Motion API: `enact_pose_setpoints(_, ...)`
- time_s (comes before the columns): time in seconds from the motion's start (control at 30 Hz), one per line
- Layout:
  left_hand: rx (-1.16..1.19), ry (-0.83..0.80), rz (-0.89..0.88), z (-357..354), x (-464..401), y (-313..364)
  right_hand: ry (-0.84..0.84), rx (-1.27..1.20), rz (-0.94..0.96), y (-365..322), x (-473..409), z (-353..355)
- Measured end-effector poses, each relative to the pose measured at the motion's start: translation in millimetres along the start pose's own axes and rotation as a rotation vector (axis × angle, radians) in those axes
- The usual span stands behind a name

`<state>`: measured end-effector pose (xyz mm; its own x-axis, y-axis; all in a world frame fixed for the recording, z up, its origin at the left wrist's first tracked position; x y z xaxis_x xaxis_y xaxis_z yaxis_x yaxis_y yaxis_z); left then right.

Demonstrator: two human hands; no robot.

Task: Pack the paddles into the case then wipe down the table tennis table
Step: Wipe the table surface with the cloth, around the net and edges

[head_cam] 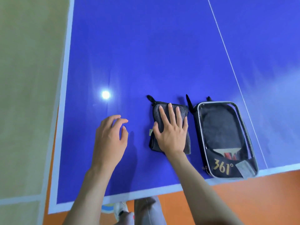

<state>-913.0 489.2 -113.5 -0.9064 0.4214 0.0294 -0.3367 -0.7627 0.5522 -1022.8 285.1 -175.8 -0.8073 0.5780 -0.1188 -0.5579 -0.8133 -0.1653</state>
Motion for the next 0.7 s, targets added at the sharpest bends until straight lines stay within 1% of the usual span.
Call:
enact_pose_setpoints(0.13,0.007,0.010,0.009,-14.4,-40.2,14.1,-0.022,-0.021,0.024,4.5,-81.0,-13.8)
enact_pose_setpoints(0.27,-0.013,-0.001,-0.029,-34.7,-77.4,33.3,-0.018,-0.020,0.058,1.7,-156.3,-24.8)
enact_pose_setpoints(0.5,0.000,-0.019,0.065,-58.3,-153.3,44.6,-0.026,-0.046,0.110,-8.9,-297.7,-47.5)
enact_pose_setpoints(0.7,-0.024,-0.045,0.073,-69.0,-199.5,59.0,-0.058,-0.073,0.171,-23.6,-397.7,-62.7)
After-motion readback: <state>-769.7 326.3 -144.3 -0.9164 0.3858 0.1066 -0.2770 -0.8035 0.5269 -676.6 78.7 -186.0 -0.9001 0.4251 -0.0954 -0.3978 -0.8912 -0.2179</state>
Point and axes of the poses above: each hand's wrist, its own x-axis away from the middle knuckle, its own z-axis out of the back of the hand, y = z × x, the point moved 10 cm from there along -x, towards the middle knuckle, and after that the axes turned 7 degrees about z, right-handed, at the moved point
